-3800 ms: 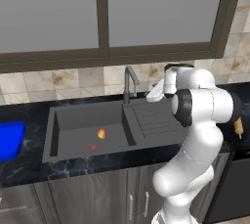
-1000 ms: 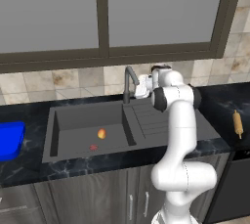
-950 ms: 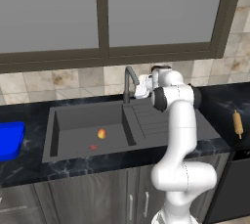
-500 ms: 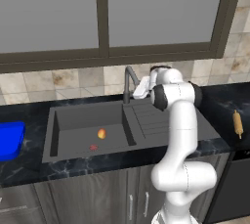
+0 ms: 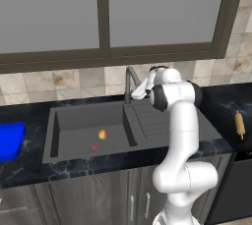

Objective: Pick up all produce items and place them in the sink. Turn on the sink faucet to wash them. Then turn the sink off and put them in the tray.

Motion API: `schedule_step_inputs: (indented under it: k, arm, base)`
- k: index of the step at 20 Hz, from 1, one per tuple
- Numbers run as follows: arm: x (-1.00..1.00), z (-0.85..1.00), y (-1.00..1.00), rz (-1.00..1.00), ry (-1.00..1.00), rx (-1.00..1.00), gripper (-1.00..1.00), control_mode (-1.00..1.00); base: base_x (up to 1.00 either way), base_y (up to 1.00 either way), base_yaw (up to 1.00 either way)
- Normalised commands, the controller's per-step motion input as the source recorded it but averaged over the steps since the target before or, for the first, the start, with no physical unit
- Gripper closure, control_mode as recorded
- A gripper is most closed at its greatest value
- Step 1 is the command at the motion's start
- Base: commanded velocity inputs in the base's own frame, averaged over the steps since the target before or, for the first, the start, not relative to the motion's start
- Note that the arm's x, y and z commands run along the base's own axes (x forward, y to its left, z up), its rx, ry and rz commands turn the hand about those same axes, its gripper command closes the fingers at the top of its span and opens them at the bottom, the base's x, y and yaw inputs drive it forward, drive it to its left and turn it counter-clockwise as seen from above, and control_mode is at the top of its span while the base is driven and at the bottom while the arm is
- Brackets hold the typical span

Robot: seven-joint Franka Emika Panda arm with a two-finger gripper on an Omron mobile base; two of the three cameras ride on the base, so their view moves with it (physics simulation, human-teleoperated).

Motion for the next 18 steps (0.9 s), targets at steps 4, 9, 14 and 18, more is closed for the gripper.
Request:
schedule_step_inputs:
  k: [4,9,14,18]
  arm:
    - [0.00,0.00,0.00,0.00,0.00,0.00,1.00,-1.00]
    - [0.01,0.00,-0.04,-0.02,0.00,0.00,1.00,-1.00]
    - [0.17,0.00,-0.25,-0.07,0.01,0.03,1.00,-1.00]
    - [0.19,0.00,-0.37,-0.08,0.05,0.07,1.00,-1.00]
  base:
    - [0.00,0.00,0.00]
    - [0.00,0.00,0.00]
    - [0.00,0.00,0.00]
    - [0.00,0.00,0.00]
